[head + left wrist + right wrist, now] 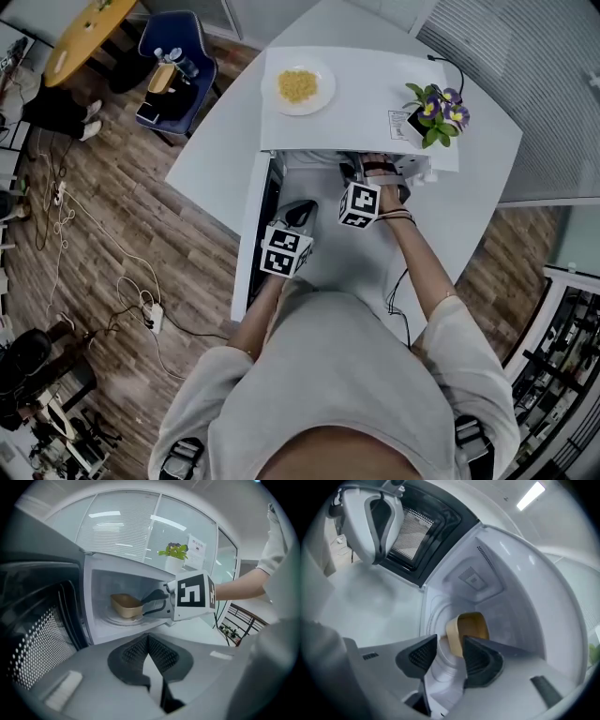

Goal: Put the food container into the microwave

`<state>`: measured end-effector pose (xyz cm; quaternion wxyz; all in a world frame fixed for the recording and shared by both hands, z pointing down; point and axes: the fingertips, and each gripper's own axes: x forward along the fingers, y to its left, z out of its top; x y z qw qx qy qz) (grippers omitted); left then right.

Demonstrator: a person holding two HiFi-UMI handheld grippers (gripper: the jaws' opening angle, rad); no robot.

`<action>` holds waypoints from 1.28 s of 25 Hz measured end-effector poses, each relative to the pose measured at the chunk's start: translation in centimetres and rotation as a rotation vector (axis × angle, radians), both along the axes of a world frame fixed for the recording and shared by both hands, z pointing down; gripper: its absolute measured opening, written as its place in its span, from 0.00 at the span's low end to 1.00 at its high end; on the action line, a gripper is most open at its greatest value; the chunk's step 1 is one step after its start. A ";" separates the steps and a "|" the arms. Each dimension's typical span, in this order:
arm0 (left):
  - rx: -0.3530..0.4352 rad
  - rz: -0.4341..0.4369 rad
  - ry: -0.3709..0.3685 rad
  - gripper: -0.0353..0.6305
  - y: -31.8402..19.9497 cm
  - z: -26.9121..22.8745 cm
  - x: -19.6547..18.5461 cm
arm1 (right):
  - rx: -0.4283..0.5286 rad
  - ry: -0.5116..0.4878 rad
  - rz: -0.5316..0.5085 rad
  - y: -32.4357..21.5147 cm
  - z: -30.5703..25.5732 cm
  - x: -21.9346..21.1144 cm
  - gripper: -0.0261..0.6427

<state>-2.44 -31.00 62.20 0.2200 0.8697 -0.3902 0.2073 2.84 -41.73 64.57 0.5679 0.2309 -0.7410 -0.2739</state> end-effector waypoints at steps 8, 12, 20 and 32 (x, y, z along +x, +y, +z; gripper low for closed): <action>0.014 0.010 -0.006 0.07 0.9 -0.7 0.3 | 0.004 -0.027 0.026 2.8 -0.9 0.6 0.27; 0.026 0.015 -0.009 0.07 1.1 -1.0 0.6 | 0.006 -0.058 0.049 4.1 -1.3 1.0 0.21; 0.043 0.038 -0.024 0.07 1.7 -1.6 1.4 | -0.011 -0.164 0.136 6.6 -2.6 2.5 0.11; 0.064 0.046 -0.027 0.07 1.6 -2.3 2.5 | -0.079 -0.513 0.369 9.5 -5.8 5.4 0.06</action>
